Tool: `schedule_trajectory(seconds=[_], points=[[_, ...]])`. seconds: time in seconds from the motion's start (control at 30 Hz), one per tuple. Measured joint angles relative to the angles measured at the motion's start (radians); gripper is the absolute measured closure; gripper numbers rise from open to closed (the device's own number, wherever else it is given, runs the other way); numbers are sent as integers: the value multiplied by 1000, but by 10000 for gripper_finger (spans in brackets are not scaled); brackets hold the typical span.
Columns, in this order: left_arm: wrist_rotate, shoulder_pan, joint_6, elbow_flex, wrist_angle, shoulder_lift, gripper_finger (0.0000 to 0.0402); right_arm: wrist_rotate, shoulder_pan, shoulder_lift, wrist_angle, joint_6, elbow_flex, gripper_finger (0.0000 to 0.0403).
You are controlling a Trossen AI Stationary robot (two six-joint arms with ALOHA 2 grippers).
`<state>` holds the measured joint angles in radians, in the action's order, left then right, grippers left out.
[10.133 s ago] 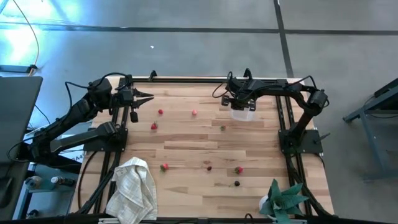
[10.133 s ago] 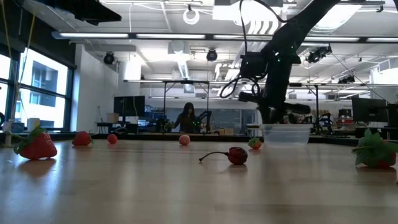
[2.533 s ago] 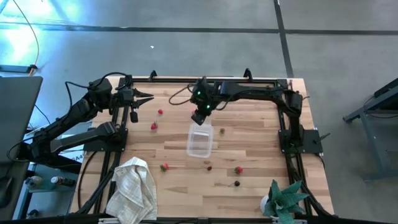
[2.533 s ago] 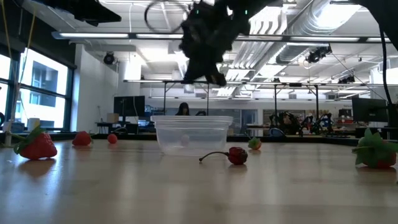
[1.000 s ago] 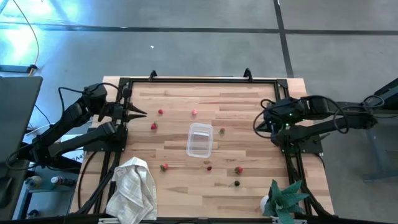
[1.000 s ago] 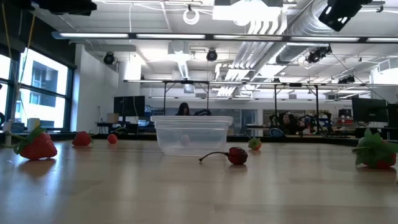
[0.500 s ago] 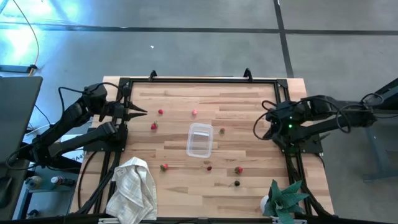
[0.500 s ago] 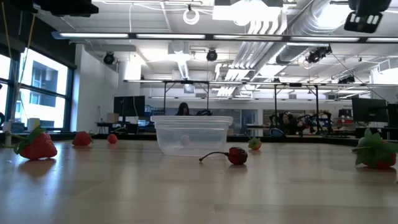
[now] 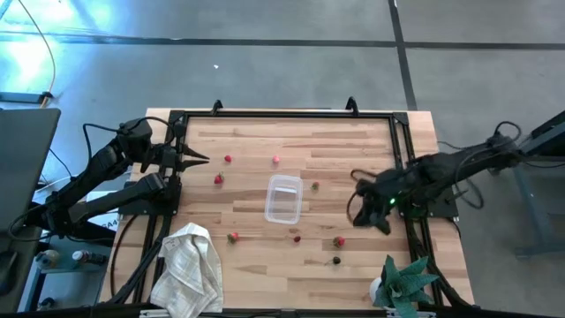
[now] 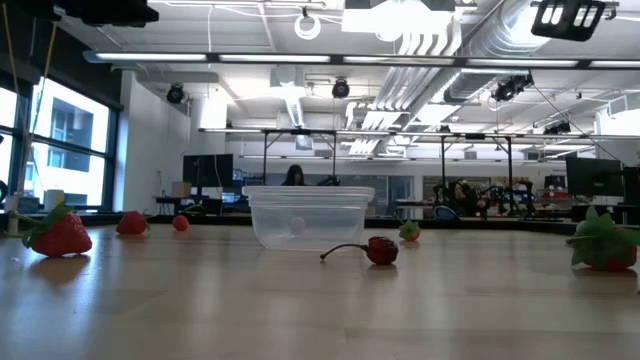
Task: Pick and placing Produce into tupperware
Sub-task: Put the strawberry into the transparent bin
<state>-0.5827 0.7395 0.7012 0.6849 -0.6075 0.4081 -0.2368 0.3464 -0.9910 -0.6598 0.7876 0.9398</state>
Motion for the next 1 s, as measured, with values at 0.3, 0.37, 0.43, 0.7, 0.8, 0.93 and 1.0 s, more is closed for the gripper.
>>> schedule_trajectory(seconds=[0.3, 0.37, 0.43, 0.7, 0.8, 0.93, 1.0], points=[[0, 0, 0, -1, -1, 0, 373, 122, 119, -205, -21, -274, 0, 278], [0, 0, 0, -1, -1, 0, 373, 162, 140, -240, -34, -373, 0, 278], [0, 0, 0, -1, 0, 0, 373, 185, 156, -276, -57, -449, 0, 280], [0, 0, 0, -1, -1, 0, 373, 290, 207, -415, -99, -597, -22, 281], [0, 0, 0, -1, -1, 0, 373, 294, 192, -459, -44, -598, -67, 281], [0, 0, 0, -1, -1, 0, 373, 294, 168, -494, 56, -570, -139, 281], [0, 0, 0, -1, -1, 0, 373, 289, 161, -497, 106, -557, -171, 281]])
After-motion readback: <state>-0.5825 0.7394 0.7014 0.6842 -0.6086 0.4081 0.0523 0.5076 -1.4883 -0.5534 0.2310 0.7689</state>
